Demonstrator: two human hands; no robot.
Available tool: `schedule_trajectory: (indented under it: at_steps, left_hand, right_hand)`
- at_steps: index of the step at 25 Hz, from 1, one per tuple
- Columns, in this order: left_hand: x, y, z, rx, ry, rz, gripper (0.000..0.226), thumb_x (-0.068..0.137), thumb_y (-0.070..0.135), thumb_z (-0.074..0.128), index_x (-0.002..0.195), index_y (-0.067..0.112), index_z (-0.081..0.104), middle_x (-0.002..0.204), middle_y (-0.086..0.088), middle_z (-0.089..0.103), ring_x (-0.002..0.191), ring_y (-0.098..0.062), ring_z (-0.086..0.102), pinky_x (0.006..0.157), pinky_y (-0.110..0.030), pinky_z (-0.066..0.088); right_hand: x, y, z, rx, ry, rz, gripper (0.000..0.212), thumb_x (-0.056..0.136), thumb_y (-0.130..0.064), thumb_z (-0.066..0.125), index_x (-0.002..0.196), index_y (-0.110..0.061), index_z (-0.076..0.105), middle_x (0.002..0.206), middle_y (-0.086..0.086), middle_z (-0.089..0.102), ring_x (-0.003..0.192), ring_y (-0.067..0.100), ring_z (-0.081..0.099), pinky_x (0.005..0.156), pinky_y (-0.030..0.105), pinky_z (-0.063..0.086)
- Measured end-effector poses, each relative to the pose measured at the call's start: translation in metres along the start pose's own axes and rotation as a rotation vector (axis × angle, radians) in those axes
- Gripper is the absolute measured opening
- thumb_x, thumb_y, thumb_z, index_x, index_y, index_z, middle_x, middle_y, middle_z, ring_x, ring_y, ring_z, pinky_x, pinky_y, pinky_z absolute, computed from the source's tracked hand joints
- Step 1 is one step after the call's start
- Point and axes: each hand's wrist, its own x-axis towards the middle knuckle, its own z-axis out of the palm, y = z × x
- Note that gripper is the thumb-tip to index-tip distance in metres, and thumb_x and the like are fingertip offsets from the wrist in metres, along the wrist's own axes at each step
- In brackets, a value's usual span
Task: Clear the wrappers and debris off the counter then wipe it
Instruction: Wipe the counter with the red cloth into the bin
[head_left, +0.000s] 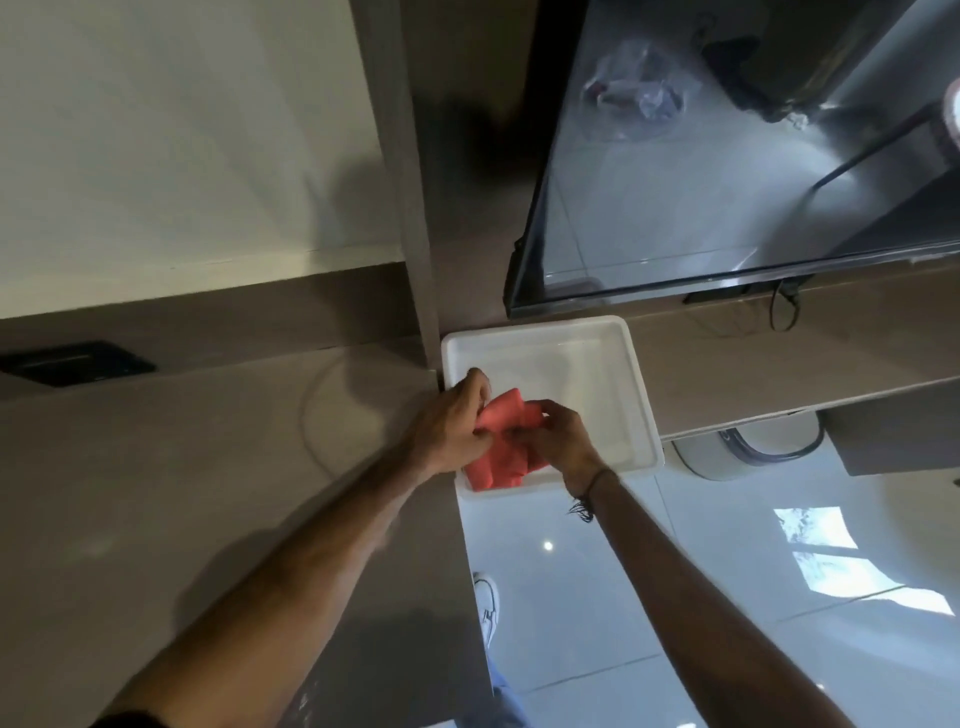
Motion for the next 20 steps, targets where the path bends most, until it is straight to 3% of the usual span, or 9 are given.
schedule_trajectory:
  at_steps: [3, 7, 9, 11, 13, 16, 18, 20]
  left_hand:
    - [-0.041, -0.010, -0.020, -0.346, 0.155, -0.075, 0.028, 0.065, 0.020, 0.070, 0.083, 0.025, 0.049, 0.069, 0.011, 0.056, 0.058, -0.008, 0.051, 0.052, -0.022, 0.043]
    - [-0.112, -0.047, -0.036, -0.409, 0.250, -0.165, 0.019, 0.062, 0.022, 0.068, 0.079, 0.021, 0.060, 0.066, 0.021, 0.064, 0.055, 0.001, 0.054, 0.052, -0.010, 0.043]
    - [-0.144, -0.065, -0.036, -0.372, 0.225, -0.219, 0.019, 0.065, 0.007, 0.070, 0.080, 0.016, 0.064, 0.066, 0.014, 0.062, 0.059, -0.001, 0.053, 0.059, -0.020, 0.046]
    - [-0.170, -0.079, -0.030, -0.319, 0.180, -0.244, 0.021, 0.068, -0.006, 0.069, 0.084, 0.007, 0.067, 0.074, 0.004, 0.065, 0.067, -0.014, 0.058, 0.066, -0.028, 0.049]
    - [-0.197, -0.088, -0.025, -0.226, 0.166, -0.220, 0.021, 0.072, -0.005, 0.069, 0.089, 0.005, 0.070, 0.088, -0.009, 0.070, 0.082, -0.025, 0.066, 0.078, -0.038, 0.057]
    - [-0.242, -0.092, -0.019, -0.116, 0.285, -0.157, 0.024, 0.078, 0.004, 0.069, 0.102, 0.009, 0.071, 0.108, -0.013, 0.068, 0.103, -0.029, 0.065, 0.097, -0.040, 0.053]
    - [-0.282, -0.090, -0.016, -0.132, 0.364, -0.094, 0.023, 0.081, 0.005, 0.066, 0.103, 0.009, 0.072, 0.109, -0.013, 0.068, 0.104, -0.030, 0.066, 0.099, -0.042, 0.054]
    - [-0.323, -0.092, -0.008, -0.159, 0.376, -0.047, 0.021, 0.083, 0.004, 0.065, 0.101, 0.010, 0.072, 0.106, -0.011, 0.069, 0.099, -0.029, 0.068, 0.094, -0.042, 0.056]
  right_hand:
    - [-0.036, -0.004, 0.008, 0.255, -0.195, 0.001, 0.034, 0.073, -0.001, 0.082, 0.105, 0.002, 0.071, 0.091, 0.018, 0.074, 0.074, 0.029, 0.071, 0.060, 0.033, 0.058]
    - [-0.078, 0.007, 0.071, 0.144, -0.263, -0.004, 0.036, 0.076, -0.007, 0.083, 0.108, 0.005, 0.071, 0.093, 0.020, 0.073, 0.074, 0.029, 0.070, 0.065, 0.037, 0.060]
    - [-0.094, 0.021, 0.102, -0.079, -0.192, -0.040, 0.039, 0.074, -0.017, 0.086, 0.108, -0.003, 0.072, 0.099, 0.015, 0.075, 0.087, 0.031, 0.072, 0.076, 0.040, 0.061]
    - [-0.114, 0.039, 0.124, -0.371, -0.111, -0.101, 0.041, 0.072, -0.034, 0.085, 0.105, -0.013, 0.072, 0.095, 0.004, 0.073, 0.088, 0.024, 0.069, 0.069, 0.026, 0.053]
    - [-0.141, 0.054, 0.140, -0.579, -0.022, -0.223, 0.043, 0.071, -0.046, 0.081, 0.102, -0.019, 0.069, 0.089, -0.001, 0.069, 0.085, 0.023, 0.066, 0.065, 0.023, 0.043]
    - [-0.188, 0.071, 0.152, -0.669, 0.207, -0.380, 0.058, 0.071, -0.054, 0.070, 0.117, -0.020, 0.062, 0.107, 0.005, 0.069, 0.100, 0.029, 0.065, 0.081, 0.034, 0.053]
    - [-0.227, 0.090, 0.159, -0.669, 0.420, -0.476, 0.054, 0.074, -0.053, 0.064, 0.116, -0.020, 0.060, 0.108, 0.005, 0.068, 0.102, 0.030, 0.063, 0.085, 0.040, 0.053]
    - [-0.263, 0.118, 0.168, -0.676, 0.565, -0.584, 0.039, 0.075, -0.047, 0.063, 0.105, -0.022, 0.061, 0.097, -0.002, 0.069, 0.094, 0.025, 0.063, 0.080, 0.039, 0.050]
